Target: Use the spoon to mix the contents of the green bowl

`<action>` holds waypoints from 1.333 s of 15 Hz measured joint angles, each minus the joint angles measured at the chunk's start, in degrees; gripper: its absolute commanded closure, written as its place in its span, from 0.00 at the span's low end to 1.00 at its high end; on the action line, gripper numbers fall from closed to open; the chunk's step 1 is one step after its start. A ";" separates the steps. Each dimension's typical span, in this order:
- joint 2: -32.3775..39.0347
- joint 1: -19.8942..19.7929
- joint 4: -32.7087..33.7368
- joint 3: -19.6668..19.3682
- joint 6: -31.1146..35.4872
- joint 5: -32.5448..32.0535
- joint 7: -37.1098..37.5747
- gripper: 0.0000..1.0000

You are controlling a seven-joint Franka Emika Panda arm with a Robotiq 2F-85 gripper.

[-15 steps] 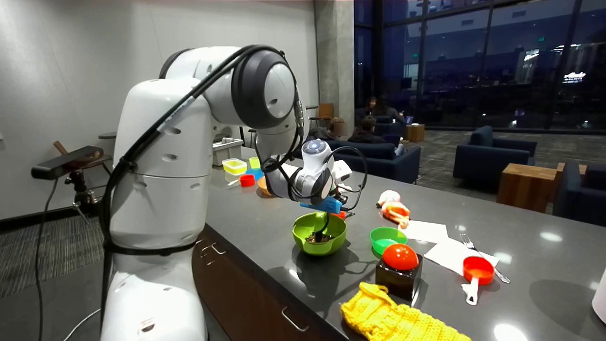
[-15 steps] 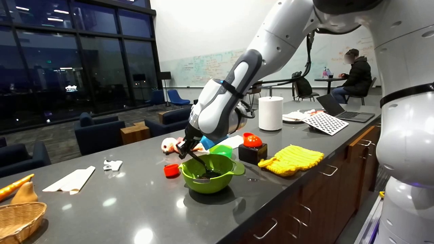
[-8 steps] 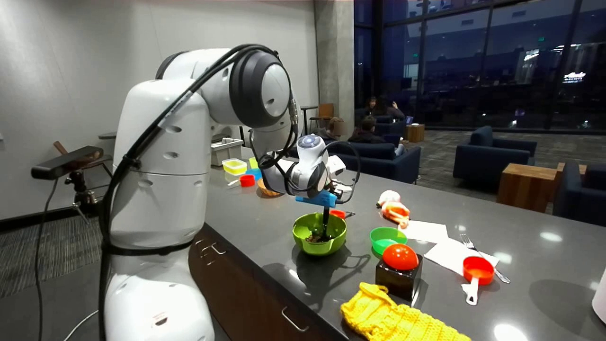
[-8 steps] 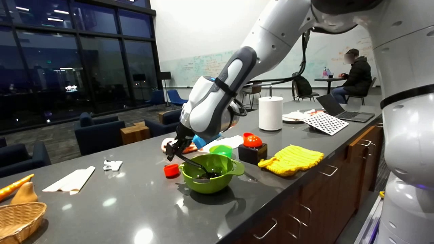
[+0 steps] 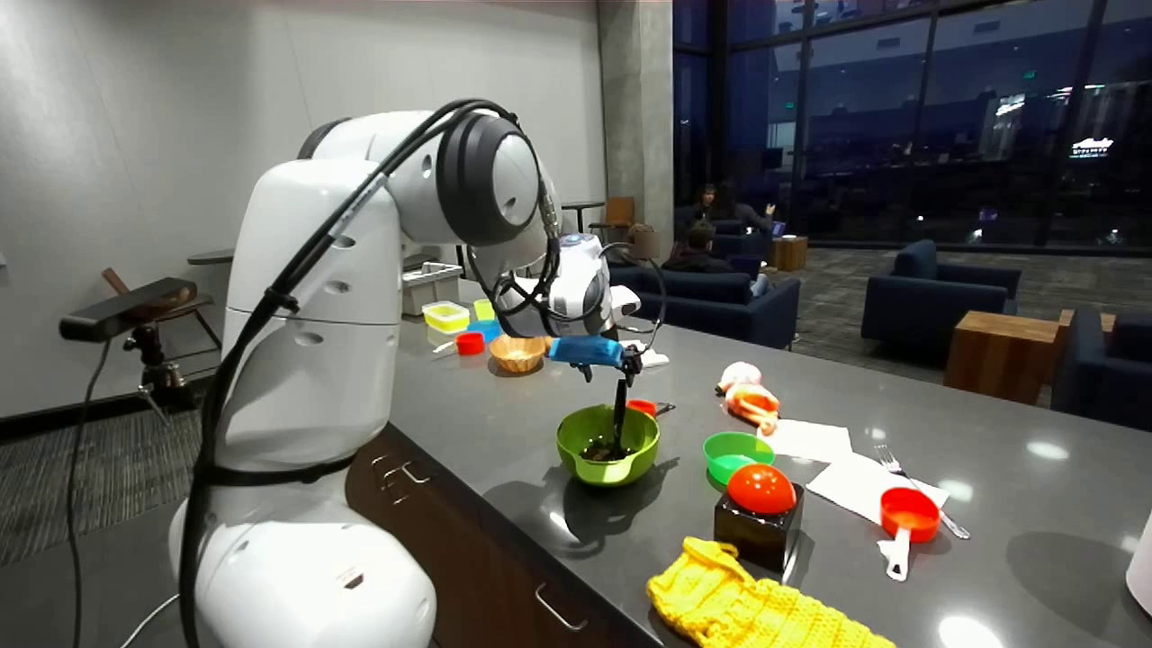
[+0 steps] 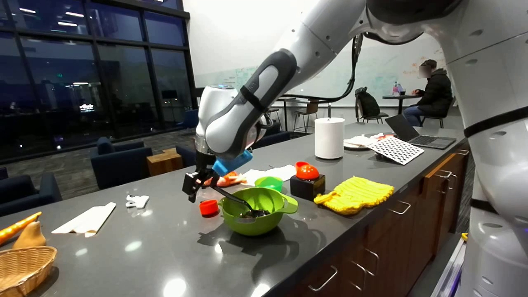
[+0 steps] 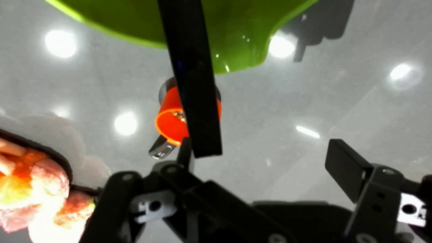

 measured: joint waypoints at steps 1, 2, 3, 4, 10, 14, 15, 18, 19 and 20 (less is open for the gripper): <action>0.46 2.10 1.99 -1.56 -4.92 -0.60 1.66 0.00; 0.88 3.91 3.93 -2.75 -9.54 -1.40 3.44 0.00; 1.28 5.23 5.93 -3.33 -14.02 -2.45 5.19 0.00; 1.66 6.31 7.93 -3.62 -18.16 -3.30 6.60 0.00; 4.25 10.36 18.64 -3.90 -35.47 -5.10 8.82 0.00; 4.85 10.76 21.61 -3.90 -37.43 -5.07 10.25 0.00; 4.85 10.69 21.89 -3.91 -37.43 -4.96 10.91 0.00; 4.54 10.24 21.96 -3.95 -37.41 -3.50 12.97 0.00; 4.32 9.96 21.89 -3.95 -37.40 -2.38 13.51 0.00; 3.98 9.58 21.74 -3.98 -37.37 -1.23 14.03 0.00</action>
